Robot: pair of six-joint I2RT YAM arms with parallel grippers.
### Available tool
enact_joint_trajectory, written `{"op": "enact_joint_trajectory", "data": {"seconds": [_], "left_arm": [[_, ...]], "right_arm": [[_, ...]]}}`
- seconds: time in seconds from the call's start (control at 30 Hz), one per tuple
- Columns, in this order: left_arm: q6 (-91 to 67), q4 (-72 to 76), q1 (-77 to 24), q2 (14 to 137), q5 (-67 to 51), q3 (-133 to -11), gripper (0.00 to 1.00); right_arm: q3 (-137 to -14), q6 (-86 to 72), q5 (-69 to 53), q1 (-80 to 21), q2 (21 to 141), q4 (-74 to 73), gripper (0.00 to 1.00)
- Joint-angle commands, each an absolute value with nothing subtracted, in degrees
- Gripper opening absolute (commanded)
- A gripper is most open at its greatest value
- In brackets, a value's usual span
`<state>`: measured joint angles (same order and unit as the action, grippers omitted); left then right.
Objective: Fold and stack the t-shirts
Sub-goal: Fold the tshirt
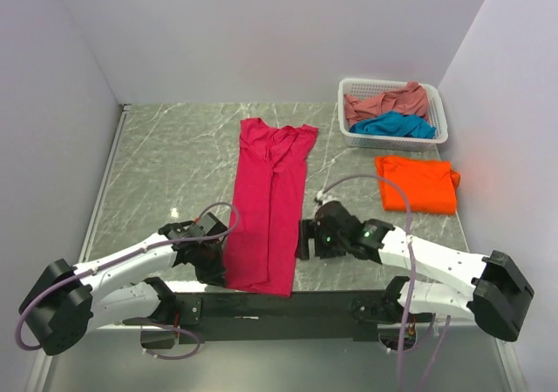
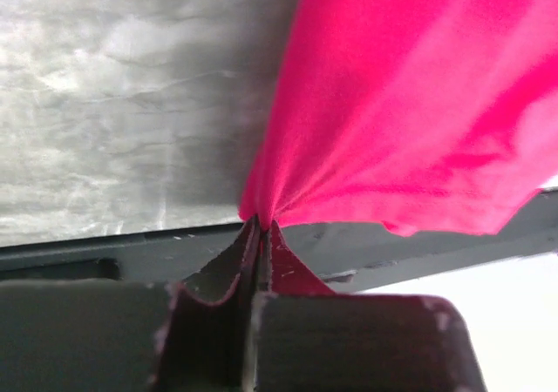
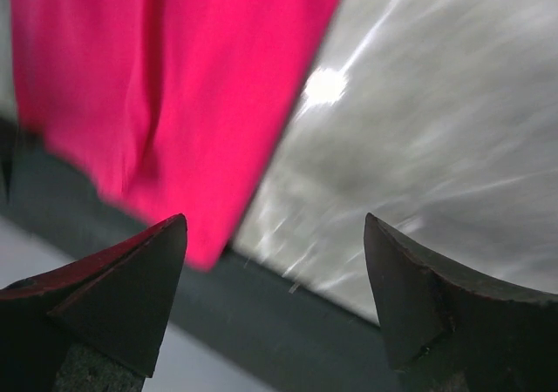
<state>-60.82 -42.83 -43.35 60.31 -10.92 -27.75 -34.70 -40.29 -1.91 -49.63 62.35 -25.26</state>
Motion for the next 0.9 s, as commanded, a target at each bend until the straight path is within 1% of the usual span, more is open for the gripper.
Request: {"op": "enact_joint_trajectory", "data": {"seconds": [0.0, 0.1, 0.2, 0.33, 0.47, 0.67, 0.7, 0.8, 0.87], "left_arm": [[-60.6, -43.9, -43.4, 61.7, -10.8, -26.9, 0.01], [-61.6, -46.5, -43.4, 60.9, -9.3, -27.8, 0.01], [-63.2, -46.3, -43.4, 58.4, -9.9, -27.0, 0.01], [-64.2, -45.3, -43.4, 56.5, -11.8, -25.5, 0.01], [-64.2, -44.5, -43.4, 55.7, -11.8, -24.8, 0.01], [-63.5, -44.8, -43.4, 55.6, -10.9, -25.4, 0.01], [-63.5, -44.8, -43.4, 55.5, -10.7, -25.5, 0.01], [-63.5, -45.1, -43.4, 55.6, -10.5, -25.8, 0.01], [-63.6, -45.3, -43.4, 55.7, -10.1, -25.8, 0.01]], "right_arm": [[-32.0, -45.9, -8.6, -56.1, 61.5, -21.7, 0.88], [-31.4, -48.9, -9.2, -61.8, 64.3, -20.4, 0.85], [-33.5, -50.9, -8.5, -67.0, 68.6, -19.9, 0.84], [-36.2, -53.3, -8.0, -71.2, 73.0, -19.2, 0.80], [-38.2, -55.5, -5.4, -73.2, 76.3, -19.3, 0.77], [-38.7, -58.4, -2.4, -73.5, 77.8, -19.6, 0.63], [-38.6, -58.7, -2.1, -73.6, 78.1, -20.0, 0.58], [-37.4, -60.1, -3.7, -73.6, 78.0, -18.9, 0.52], [-36.0, -61.0, -4.4, -73.7, 77.9, -17.8, 0.46]]}}
